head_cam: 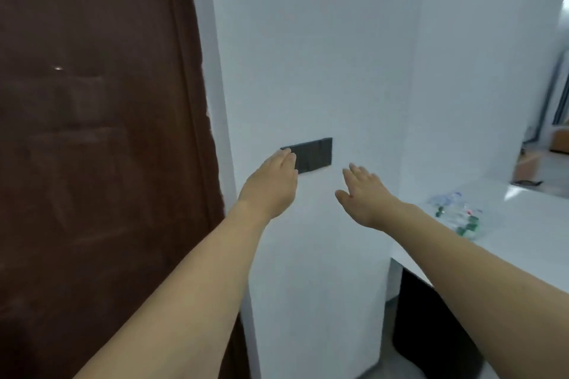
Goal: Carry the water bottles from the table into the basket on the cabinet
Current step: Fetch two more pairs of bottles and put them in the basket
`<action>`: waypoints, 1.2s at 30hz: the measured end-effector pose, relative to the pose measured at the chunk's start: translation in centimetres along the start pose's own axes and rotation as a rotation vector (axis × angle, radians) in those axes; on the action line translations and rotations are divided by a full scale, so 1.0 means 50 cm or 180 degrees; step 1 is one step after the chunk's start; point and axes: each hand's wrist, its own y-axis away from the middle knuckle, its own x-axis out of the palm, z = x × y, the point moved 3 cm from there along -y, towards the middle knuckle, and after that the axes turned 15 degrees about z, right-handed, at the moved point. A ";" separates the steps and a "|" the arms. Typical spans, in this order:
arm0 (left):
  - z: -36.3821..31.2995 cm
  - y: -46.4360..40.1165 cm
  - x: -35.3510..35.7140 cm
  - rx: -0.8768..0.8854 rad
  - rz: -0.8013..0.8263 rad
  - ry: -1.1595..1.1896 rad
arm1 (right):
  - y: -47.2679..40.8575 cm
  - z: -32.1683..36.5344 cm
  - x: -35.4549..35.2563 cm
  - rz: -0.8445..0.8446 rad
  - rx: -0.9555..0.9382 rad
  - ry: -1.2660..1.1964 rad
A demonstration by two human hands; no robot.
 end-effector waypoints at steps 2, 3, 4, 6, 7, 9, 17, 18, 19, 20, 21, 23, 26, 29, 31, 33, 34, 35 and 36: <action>-0.085 -0.054 0.025 0.0253 0.0014 0.0073 | 0.029 -0.099 -0.014 -0.0064 0.0288 0.0011; -0.128 -0.078 0.036 0.0354 0.0026 0.0167 | 0.046 -0.146 -0.021 -0.0078 0.0429 0.0031; -0.172 -0.103 0.047 0.0496 0.0027 0.0212 | 0.063 -0.192 -0.028 -0.0078 0.0577 0.0044; -0.257 -0.148 0.072 0.0741 0.0109 0.0270 | 0.102 -0.278 -0.041 -0.0075 0.0870 0.0019; -0.299 -0.171 0.085 0.0824 0.0195 0.0341 | 0.122 -0.320 -0.048 -0.0100 0.0996 0.0017; -0.386 -0.217 0.106 0.1000 0.0279 0.0475 | 0.165 -0.406 -0.058 -0.0155 0.1223 0.0045; -0.722 -0.348 0.170 0.1797 0.0336 0.0593 | 0.300 -0.719 -0.099 -0.0165 0.2095 -0.0023; -0.747 -0.364 0.177 0.1843 0.0349 0.0596 | 0.306 -0.747 -0.104 -0.0188 0.2135 -0.0039; -0.769 -0.381 0.182 0.1871 0.0369 0.0613 | 0.310 -0.771 -0.108 -0.0207 0.2170 -0.0054; -0.789 -0.398 0.188 0.1892 0.0382 0.0622 | 0.313 -0.795 -0.111 -0.0218 0.2205 -0.0060; -0.807 -0.415 0.194 0.1915 0.0395 0.0619 | 0.315 -0.818 -0.113 -0.0220 0.2240 -0.0059; -0.841 -0.449 0.209 0.1948 0.0425 0.0617 | 0.316 -0.863 -0.114 -0.0206 0.2306 -0.0086; -0.889 -0.503 0.237 0.1975 0.0453 0.0639 | 0.309 -0.929 -0.112 -0.0208 0.2359 -0.0134; -0.940 -0.562 0.274 0.2050 0.0490 0.0599 | 0.288 -1.003 -0.110 -0.0209 0.2399 -0.0155; -0.973 -0.606 0.301 0.2081 0.0518 0.0607 | 0.270 -1.054 -0.113 -0.0195 0.2435 -0.0194; -1.007 -0.654 0.330 0.2111 0.0520 0.0619 | 0.250 -1.109 -0.120 -0.0198 0.2458 -0.0198; -1.027 -0.682 0.345 0.2126 0.0524 0.0635 | 0.237 -1.140 -0.125 -0.0201 0.2462 -0.0185; -1.046 -0.710 0.360 0.2136 0.0534 0.0662 | 0.224 -1.170 -0.131 -0.0191 0.2473 -0.0172; -1.066 -0.739 0.371 0.2146 0.0549 0.0689 | 0.212 -1.200 -0.140 -0.0163 0.2496 -0.0171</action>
